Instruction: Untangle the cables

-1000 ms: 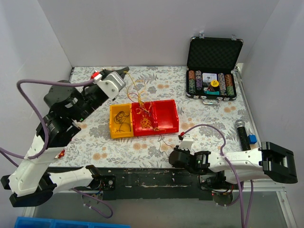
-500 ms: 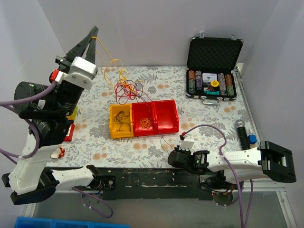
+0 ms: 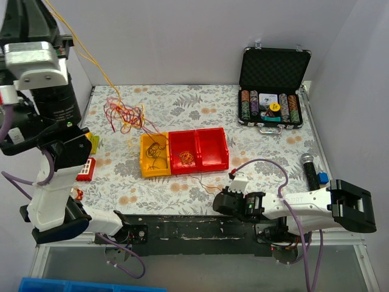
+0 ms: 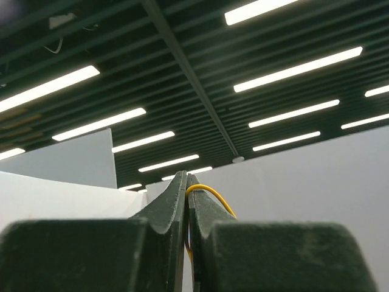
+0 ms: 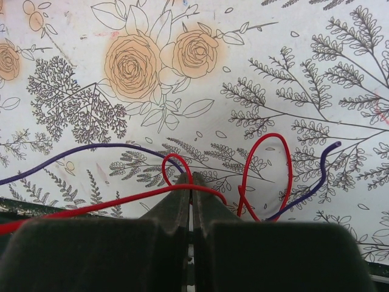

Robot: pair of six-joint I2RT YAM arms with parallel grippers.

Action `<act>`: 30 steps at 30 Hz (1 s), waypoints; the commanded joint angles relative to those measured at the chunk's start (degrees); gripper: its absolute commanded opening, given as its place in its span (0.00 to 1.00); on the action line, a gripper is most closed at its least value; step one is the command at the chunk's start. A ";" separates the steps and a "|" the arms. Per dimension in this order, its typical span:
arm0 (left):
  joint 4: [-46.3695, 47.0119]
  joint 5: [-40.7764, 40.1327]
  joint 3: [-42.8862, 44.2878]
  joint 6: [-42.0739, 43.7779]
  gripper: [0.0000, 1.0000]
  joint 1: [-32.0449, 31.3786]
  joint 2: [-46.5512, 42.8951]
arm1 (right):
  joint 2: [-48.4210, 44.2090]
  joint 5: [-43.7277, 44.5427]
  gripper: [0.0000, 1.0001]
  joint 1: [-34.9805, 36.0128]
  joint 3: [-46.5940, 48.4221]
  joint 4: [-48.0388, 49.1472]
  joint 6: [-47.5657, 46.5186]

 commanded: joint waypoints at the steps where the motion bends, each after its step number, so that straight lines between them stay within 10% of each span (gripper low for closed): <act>1: 4.58 2.56 3.23 3.02 0.00 -0.13 0.31 | 2.36 -3.03 0.01 0.37 -3.36 -11.64 -0.46; 5: 5.57 4.15 2.42 3.99 0.00 -0.22 0.48 | 1.13 -2.50 0.01 0.63 -2.74 -14.01 0.77; 8: -16.16 6.33 1.65 -4.60 0.00 -0.22 -2.93 | -1.94 -0.14 0.01 1.34 -1.60 -13.31 -1.41; 16: -36.17 18.92 -26.03 -14.73 0.00 -0.22 -16.74 | -10.65 9.00 0.01 1.25 7.53 -16.73 -9.33; 30: -25.23 16.19 -51.70 -21.42 0.00 -0.13 -19.91 | -12.23 13.67 0.01 1.25 13.26 -24.56 -6.96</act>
